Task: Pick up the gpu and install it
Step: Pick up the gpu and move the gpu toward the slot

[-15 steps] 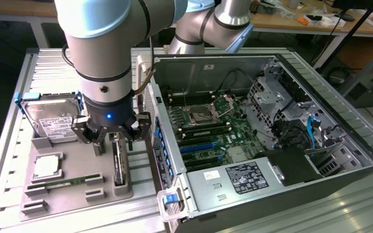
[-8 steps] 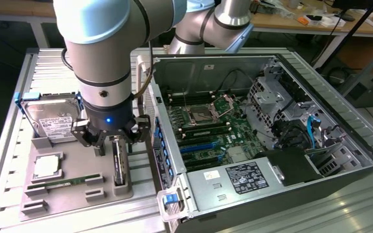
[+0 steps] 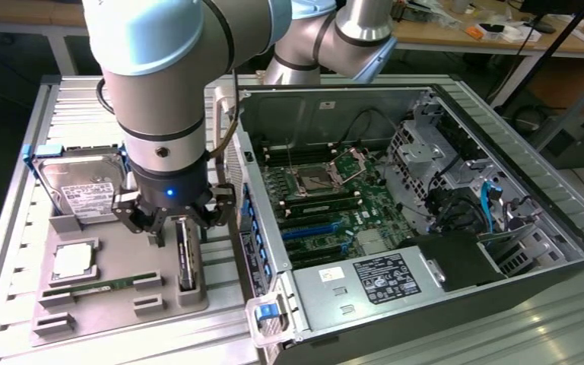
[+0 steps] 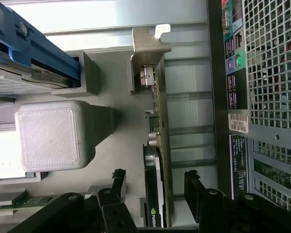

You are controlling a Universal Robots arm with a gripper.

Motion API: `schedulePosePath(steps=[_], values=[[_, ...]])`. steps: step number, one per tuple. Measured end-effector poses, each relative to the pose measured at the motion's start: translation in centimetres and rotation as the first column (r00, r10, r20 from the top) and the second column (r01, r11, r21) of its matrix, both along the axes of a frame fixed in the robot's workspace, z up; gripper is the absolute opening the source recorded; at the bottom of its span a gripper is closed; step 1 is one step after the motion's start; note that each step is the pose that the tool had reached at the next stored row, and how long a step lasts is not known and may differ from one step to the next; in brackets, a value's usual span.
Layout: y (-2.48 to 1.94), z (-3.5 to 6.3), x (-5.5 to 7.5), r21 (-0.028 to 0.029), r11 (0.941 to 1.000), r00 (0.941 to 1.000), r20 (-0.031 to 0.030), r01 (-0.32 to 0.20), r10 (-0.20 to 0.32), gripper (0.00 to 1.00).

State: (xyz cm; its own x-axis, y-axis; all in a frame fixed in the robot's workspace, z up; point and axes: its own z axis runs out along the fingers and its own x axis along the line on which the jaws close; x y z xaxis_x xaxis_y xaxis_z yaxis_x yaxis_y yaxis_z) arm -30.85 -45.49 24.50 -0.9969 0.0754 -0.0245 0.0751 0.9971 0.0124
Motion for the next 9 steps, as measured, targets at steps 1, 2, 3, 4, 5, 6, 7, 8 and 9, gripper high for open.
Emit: schedulePosePath(steps=[1, 2, 3, 4, 5, 6, 7, 8, 9], values=[[0.0, -0.02, 0.0, 0.0001, 1.0, 1.0, 0.0001, 0.0, 0.0, 0.59], [0.0, -0.03, 0.0, 0.0, 1.0, 1.0, 0.0001, 0.0, 0.0, 0.59], [0.0, -0.04, 0.0, 0.0, 1.0, 1.0, 0.0001, 0.0, 0.0, 0.52], [0.0, -0.06, 0.0, 0.0, 1.0, 1.0, 0.0001, 0.0, 0.0, 0.46], [0.0, -0.08, 0.0, 0.0001, 1.0, 1.0, 0.0001, 0.0, 0.0, 0.4], [0.0, -0.09, 0.0, 0.0, 1.0, 1.0, 0.0, 0.0, 0.0, 0.34], [0.0, -0.1, 0.0, 0.0, 1.0, 1.0, -0.0001, 0.0, 0.0, 0.34], [0.0, -0.11, 0.0, 0.0, 1.0, 1.0, 0.0, 0.0, 0.0, 0.28], [0.0, -0.12, 0.0, -0.0001, 1.0, 1.0, -0.0001, 0.0, 0.0, 0.28]])
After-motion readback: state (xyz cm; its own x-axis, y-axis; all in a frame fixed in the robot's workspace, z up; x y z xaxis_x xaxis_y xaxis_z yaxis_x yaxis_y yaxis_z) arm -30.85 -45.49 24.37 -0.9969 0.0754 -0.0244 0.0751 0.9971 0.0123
